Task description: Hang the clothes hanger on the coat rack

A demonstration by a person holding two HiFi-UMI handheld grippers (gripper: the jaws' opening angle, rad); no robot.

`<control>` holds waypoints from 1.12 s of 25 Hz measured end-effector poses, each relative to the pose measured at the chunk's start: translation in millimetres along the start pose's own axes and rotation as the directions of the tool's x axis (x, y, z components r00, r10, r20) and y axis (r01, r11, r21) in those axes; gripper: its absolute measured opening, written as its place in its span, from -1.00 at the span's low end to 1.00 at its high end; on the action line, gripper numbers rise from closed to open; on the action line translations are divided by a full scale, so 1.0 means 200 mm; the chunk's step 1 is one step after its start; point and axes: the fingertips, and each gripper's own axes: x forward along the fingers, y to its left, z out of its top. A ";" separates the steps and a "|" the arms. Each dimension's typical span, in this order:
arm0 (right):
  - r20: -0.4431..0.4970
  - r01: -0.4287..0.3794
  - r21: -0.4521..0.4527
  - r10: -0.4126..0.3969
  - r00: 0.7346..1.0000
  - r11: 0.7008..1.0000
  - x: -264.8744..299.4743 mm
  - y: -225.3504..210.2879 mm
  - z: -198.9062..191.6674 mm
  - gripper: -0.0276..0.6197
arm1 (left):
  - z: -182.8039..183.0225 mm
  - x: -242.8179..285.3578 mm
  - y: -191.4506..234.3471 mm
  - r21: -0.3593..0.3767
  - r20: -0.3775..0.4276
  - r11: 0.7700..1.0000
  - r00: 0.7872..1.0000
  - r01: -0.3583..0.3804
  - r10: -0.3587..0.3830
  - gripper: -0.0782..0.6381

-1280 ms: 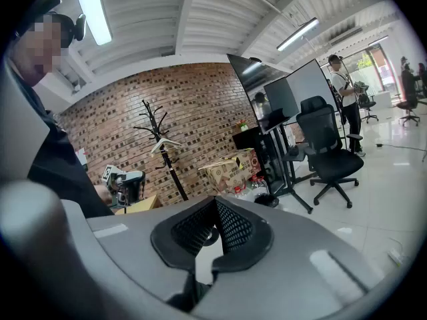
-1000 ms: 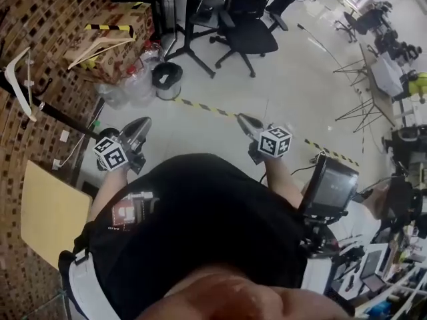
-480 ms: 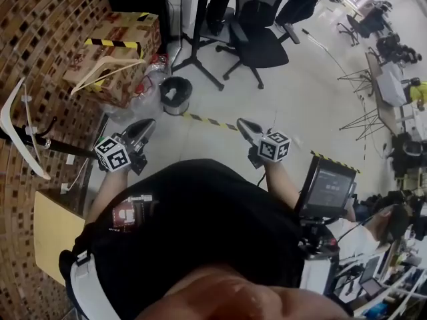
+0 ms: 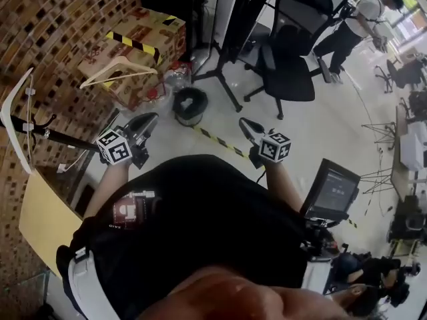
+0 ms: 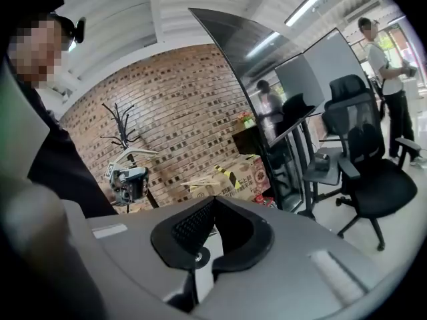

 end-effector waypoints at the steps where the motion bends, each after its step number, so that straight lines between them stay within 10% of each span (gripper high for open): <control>1: -0.016 -0.029 -0.026 0.028 0.999 0.999 0.02 -0.06 0.03 -0.87 | 0.01 0.05 0.00 -0.006 0.012 1.000 1.000 -0.014 0.014 -0.79; 18: -0.345 -0.263 -0.204 0.182 0.921 0.943 1.01 0.00 0.06 -0.60 | 0.28 0.05 0.52 0.019 0.049 0.995 0.994 -0.098 0.097 -0.79; 28: -0.472 -0.339 0.003 0.300 0.829 0.941 1.89 0.11 0.08 -0.41 | 0.41 -0.27 0.91 -0.001 0.070 0.979 0.977 -0.204 0.203 -0.79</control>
